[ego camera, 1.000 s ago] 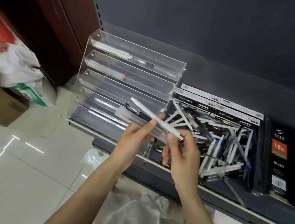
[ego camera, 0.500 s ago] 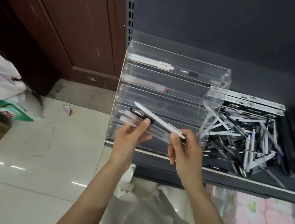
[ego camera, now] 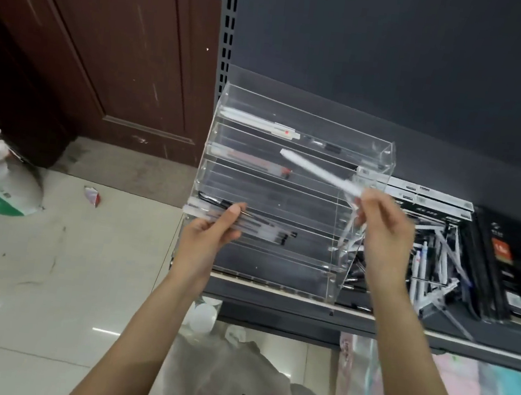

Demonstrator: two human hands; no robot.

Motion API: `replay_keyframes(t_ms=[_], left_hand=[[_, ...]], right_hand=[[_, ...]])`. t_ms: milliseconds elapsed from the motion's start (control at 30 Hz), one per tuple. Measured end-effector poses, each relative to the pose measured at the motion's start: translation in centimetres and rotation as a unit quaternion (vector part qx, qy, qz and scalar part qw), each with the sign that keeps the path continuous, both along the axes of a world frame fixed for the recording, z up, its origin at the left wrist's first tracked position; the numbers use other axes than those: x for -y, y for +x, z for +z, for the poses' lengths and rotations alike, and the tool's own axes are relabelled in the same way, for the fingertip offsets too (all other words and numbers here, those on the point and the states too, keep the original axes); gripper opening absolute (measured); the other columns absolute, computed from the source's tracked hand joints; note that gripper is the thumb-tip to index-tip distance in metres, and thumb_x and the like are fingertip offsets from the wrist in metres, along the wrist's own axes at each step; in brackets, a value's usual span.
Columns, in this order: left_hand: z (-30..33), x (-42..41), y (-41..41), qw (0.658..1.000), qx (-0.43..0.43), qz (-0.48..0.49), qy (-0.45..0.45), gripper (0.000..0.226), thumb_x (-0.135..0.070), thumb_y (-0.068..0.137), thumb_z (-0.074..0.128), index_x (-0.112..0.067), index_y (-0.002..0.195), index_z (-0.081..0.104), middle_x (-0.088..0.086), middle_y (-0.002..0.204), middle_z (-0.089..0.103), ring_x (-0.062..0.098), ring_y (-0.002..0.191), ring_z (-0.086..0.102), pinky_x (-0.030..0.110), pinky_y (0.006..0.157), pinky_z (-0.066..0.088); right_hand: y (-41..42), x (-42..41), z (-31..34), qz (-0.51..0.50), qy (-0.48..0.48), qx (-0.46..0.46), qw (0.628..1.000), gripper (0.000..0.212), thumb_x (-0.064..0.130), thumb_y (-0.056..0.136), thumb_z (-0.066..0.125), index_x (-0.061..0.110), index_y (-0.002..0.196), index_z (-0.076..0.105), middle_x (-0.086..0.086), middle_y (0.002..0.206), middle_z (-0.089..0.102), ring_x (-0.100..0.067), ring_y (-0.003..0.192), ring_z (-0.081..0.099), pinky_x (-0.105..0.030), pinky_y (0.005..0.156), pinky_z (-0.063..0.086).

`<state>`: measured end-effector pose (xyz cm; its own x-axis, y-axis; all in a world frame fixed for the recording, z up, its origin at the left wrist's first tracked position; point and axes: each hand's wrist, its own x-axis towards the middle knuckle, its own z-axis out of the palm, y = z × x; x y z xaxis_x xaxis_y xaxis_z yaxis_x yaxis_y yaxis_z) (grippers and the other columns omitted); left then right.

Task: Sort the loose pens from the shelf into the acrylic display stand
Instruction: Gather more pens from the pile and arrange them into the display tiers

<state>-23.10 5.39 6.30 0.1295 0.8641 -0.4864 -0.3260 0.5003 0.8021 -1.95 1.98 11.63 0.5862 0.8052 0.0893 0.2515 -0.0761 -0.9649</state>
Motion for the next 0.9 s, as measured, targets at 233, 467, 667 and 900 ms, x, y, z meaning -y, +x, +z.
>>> replay_keyframes(t_ms=[233, 467, 667, 900], left_hand=[[0.3, -1.8, -0.1, 0.998, -0.016, 0.049, 0.019, 0.017, -0.024, 0.090, 0.060, -0.016, 0.095, 0.073, -0.007, 0.094, 0.074, 0.002, 0.084, 0.063, 0.017, 0.080, 0.049], [0.5, -3.0, -0.5, 0.996, -0.010, 0.081, 0.027, 0.018, -0.019, 0.091, 0.060, -0.009, 0.083, 0.072, -0.004, 0.098, 0.074, 0.003, 0.086, 0.066, 0.013, 0.073, 0.052], [0.4, -4.2, 0.3, 0.997, -0.023, 0.063, 0.039, 0.018, -0.018, 0.091, 0.059, -0.009, 0.082, 0.073, -0.002, 0.102, 0.074, 0.004, 0.095, 0.066, 0.012, 0.071, 0.051], [0.4, -5.3, 2.2, 0.998, -0.054, 0.024, 0.029, 0.025, -0.028, 0.084, 0.067, -0.006, 0.095, 0.074, 0.011, 0.100, 0.073, 0.013, 0.090, 0.068, 0.019, 0.080, 0.052]], right_hand=[[3.4, -12.0, 0.6, 0.031, 0.040, 0.218, 0.975, 0.015, 0.022, 0.089, 0.058, 0.025, 0.095, 0.071, 0.011, 0.086, 0.069, -0.005, 0.077, 0.062, -0.018, 0.074, 0.047], [2.0, -16.7, -1.8, 0.149, -0.046, 0.332, 0.930, 0.007, 0.023, 0.086, 0.063, 0.025, 0.088, 0.069, 0.004, 0.085, 0.072, -0.011, 0.078, 0.066, -0.032, 0.074, 0.054], [1.3, -18.1, -0.6, 0.191, -0.112, 0.422, 0.879, 0.011, 0.022, 0.085, 0.067, 0.024, 0.092, 0.076, 0.003, 0.090, 0.074, -0.016, 0.085, 0.066, -0.024, 0.073, 0.048], [1.2, -16.1, 0.2, 0.208, -0.033, 0.441, 0.872, 0.019, 0.019, 0.092, 0.057, 0.019, 0.103, 0.073, 0.002, 0.100, 0.072, -0.017, 0.086, 0.064, -0.029, 0.074, 0.049]])
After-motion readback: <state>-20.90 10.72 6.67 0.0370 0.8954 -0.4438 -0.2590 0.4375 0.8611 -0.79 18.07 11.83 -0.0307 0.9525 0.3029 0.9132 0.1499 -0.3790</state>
